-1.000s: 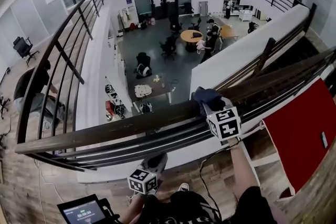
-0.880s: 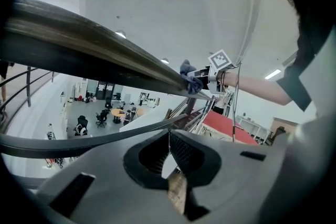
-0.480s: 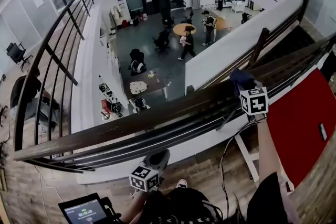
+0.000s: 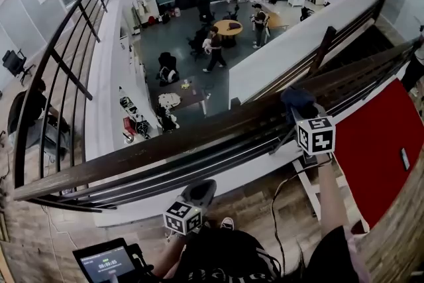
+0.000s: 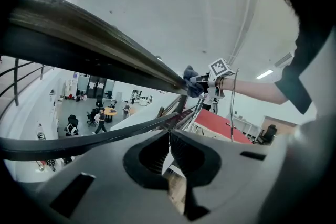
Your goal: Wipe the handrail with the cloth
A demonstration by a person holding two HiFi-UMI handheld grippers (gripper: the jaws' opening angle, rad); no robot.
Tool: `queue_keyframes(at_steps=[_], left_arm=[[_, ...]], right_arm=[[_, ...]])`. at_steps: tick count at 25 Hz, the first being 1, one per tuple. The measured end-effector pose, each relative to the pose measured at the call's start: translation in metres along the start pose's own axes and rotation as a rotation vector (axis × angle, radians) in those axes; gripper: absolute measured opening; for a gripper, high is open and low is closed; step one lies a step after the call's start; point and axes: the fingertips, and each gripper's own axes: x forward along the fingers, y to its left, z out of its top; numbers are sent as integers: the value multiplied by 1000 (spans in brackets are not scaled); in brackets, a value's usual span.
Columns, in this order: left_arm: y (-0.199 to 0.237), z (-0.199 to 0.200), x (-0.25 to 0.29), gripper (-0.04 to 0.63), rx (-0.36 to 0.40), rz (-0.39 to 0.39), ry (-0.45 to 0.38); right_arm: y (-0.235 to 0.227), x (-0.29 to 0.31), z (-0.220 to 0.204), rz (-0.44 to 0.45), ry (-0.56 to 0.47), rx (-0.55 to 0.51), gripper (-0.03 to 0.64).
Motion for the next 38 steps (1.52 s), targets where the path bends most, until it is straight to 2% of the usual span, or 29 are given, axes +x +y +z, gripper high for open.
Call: queue_keyframes(at_steps=[12, 19, 26, 29, 32, 38], left_arm=[[8, -24, -21, 0, -13, -19, 16], [56, -54, -50, 0, -56, -2, 27], [109, -82, -63, 0, -94, 19, 18], [127, -88, -67, 0, -112, 35, 17], [141, -96, -71, 0, -131, 40, 26], [141, -96, -64, 0, -149, 24, 29]], right_arm=[[190, -2, -77, 276, 108, -9, 109], [327, 35, -103, 413, 176, -41, 109], [439, 74, -108, 514, 184, -81, 109], [457, 88, -113, 519, 205, -126, 109], [455, 101, -120, 494, 220, -156, 109], [411, 112, -126, 419, 241, -136, 109]])
